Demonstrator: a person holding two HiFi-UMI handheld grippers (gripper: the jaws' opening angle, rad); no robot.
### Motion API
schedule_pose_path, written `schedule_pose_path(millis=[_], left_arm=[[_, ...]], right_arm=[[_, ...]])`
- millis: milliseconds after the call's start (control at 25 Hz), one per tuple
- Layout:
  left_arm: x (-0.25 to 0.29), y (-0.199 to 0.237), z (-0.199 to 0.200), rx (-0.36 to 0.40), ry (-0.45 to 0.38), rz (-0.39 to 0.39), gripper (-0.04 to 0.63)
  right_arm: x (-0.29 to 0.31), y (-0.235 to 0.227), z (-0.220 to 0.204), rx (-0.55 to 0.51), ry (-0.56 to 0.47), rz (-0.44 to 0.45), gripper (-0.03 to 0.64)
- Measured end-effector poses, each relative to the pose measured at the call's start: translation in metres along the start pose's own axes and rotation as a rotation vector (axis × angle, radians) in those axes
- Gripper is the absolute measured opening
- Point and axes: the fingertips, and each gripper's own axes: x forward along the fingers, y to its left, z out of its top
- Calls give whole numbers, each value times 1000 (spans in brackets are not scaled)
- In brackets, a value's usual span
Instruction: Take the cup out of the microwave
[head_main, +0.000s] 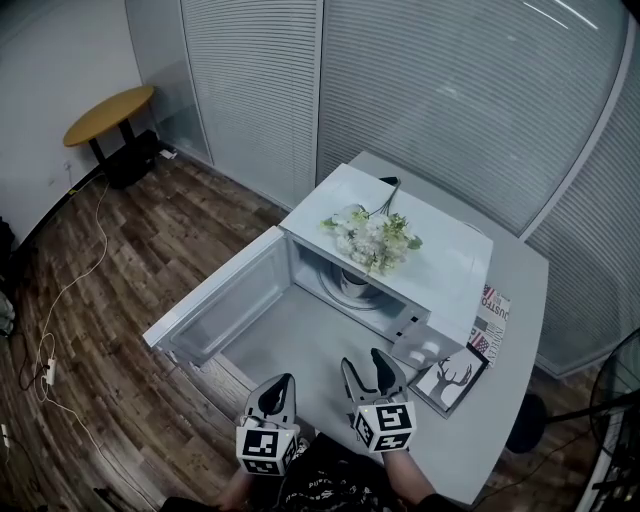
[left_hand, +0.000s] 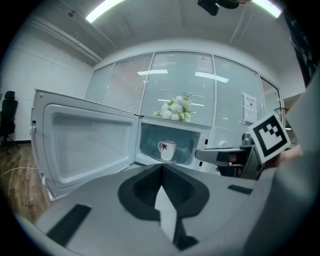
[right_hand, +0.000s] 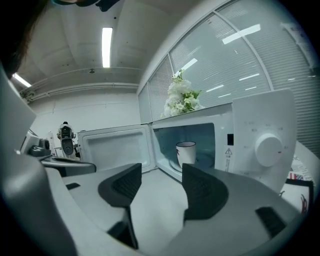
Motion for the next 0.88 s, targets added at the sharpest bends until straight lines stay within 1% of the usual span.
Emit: schedule_pose_path(millis=[80,200,360,640,880], left_arm=[[-2,2,1,2,2,7,5],[-5,8,-2,0,12,24,5],[-6,7,-1,6,16,20,5],[-10,10,-2,2,25,19,5],[-14,17,-7,0,39,40,5]], right_arm=[[9,-7,1,16,6,-25,255],[20,-13,3,26,6,-49,265],[32,-20,14,6,-32,-83,291],[63,-21,21,-1,-14,-94,314],[86,-33,23,16,-5,-133,336]])
